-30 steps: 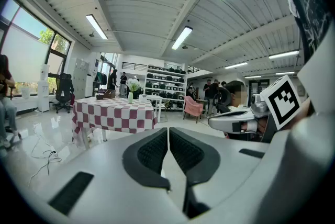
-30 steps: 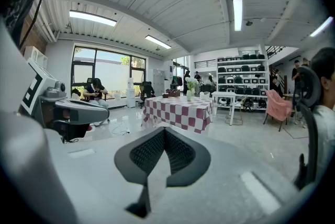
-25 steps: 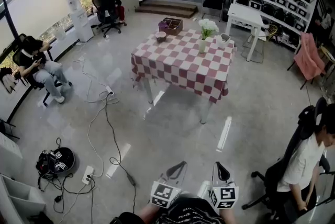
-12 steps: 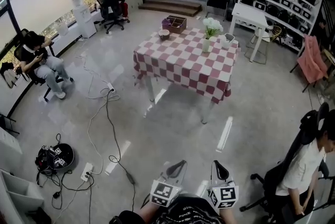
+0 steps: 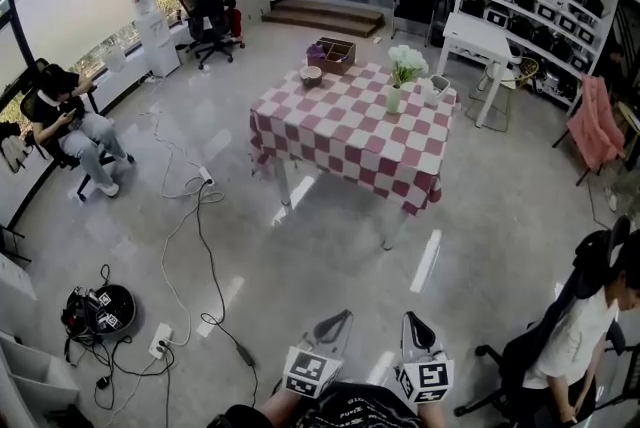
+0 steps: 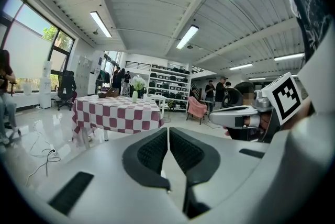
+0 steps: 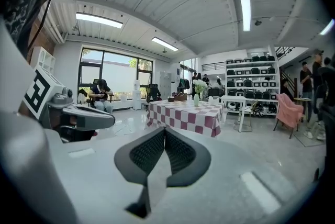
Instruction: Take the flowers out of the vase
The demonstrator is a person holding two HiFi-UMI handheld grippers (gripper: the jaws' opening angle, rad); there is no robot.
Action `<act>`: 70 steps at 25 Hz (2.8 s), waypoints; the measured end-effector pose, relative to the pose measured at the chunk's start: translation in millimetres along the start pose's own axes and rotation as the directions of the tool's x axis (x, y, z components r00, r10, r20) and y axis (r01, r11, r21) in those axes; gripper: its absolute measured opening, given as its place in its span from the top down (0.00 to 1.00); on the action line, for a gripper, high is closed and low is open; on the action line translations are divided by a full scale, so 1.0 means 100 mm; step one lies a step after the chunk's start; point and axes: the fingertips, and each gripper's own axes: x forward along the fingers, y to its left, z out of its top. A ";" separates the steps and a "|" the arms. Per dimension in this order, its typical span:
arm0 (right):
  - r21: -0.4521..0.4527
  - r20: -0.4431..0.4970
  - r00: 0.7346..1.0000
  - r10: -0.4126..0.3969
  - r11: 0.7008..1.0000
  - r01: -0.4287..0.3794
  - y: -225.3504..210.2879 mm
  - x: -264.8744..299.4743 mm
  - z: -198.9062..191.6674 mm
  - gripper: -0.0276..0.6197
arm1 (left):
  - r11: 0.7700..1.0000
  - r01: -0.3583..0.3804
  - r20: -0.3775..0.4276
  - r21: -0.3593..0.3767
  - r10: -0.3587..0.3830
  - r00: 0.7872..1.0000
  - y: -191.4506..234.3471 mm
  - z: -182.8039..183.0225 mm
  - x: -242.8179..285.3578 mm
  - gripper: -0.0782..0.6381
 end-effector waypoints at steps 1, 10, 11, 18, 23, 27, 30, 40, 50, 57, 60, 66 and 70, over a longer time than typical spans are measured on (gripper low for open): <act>0.002 0.002 1.000 -0.001 1.000 0.001 -0.02 0.06 0.02 0.95 | 1.000 0.002 -0.001 0.002 -0.002 1.000 0.05 0.01 0.05 0.86; 0.021 0.001 1.000 -0.028 0.999 0.028 -0.22 0.68 0.18 0.95 | 0.999 0.045 -0.002 0.017 -0.045 0.999 0.48 0.25 0.62 0.86; 0.024 0.001 0.999 -0.037 0.999 0.037 -0.25 0.74 0.20 0.95 | 0.998 0.053 -0.001 0.022 -0.053 0.999 0.53 0.29 0.68 0.86; 0.056 -0.002 0.996 -0.093 0.994 0.093 -0.30 1.20 0.35 0.95 | 0.993 0.113 0.006 0.046 -0.113 0.994 0.89 0.54 1.02 0.86; 0.087 0.000 0.989 -0.150 0.985 0.150 -0.34 1.51 0.44 0.95 | 0.983 0.172 -0.007 0.064 -0.172 0.985 1.14 0.65 1.18 0.86; 0.111 0.007 0.984 -0.176 0.978 0.174 -0.31 1.72 0.48 0.95 | 0.978 0.198 -0.010 0.065 -0.198 0.980 1.32 0.69 1.27 0.86; 0.115 0.004 0.983 -0.184 0.977 0.182 -0.28 1.84 0.51 0.95 | 0.977 0.203 -0.007 0.064 -0.203 0.979 1.45 0.73 1.33 0.86; 0.105 0.004 0.984 -0.181 0.978 0.179 -0.29 2.07 0.60 0.95 | 0.982 0.186 0.000 0.042 -0.186 0.983 1.70 0.77 1.44 0.86; 0.105 0.009 0.992 -0.126 0.987 0.125 -0.52 2.41 0.63 0.95 | 0.991 0.124 -0.011 0.041 -0.123 0.992 1.87 0.76 1.72 0.86; 0.104 0.002 0.997 -0.080 0.991 0.080 -0.83 2.76 0.69 0.95 | 0.996 0.083 -0.027 0.019 -0.083 0.996 1.98 0.86 2.11 0.86; 0.107 0.000 0.998 -0.066 0.992 0.066 -1.00 2.91 0.75 0.95 | 0.997 0.074 -0.029 0.016 -0.073 0.997 2.01 0.92 2.30 0.86; 0.111 -0.002 1.000 -0.027 0.993 0.027 -1.32 3.21 0.84 0.95 | 0.999 0.034 -0.026 0.014 -0.033 0.999 2.07 1.06 2.68 0.86; 0.112 -0.003 1.000 -0.003 0.994 0.004 -1.55 3.38 0.87 0.95 | 1.000 0.014 -0.034 0.007 -0.013 0.999 2.07 1.07 2.94 0.86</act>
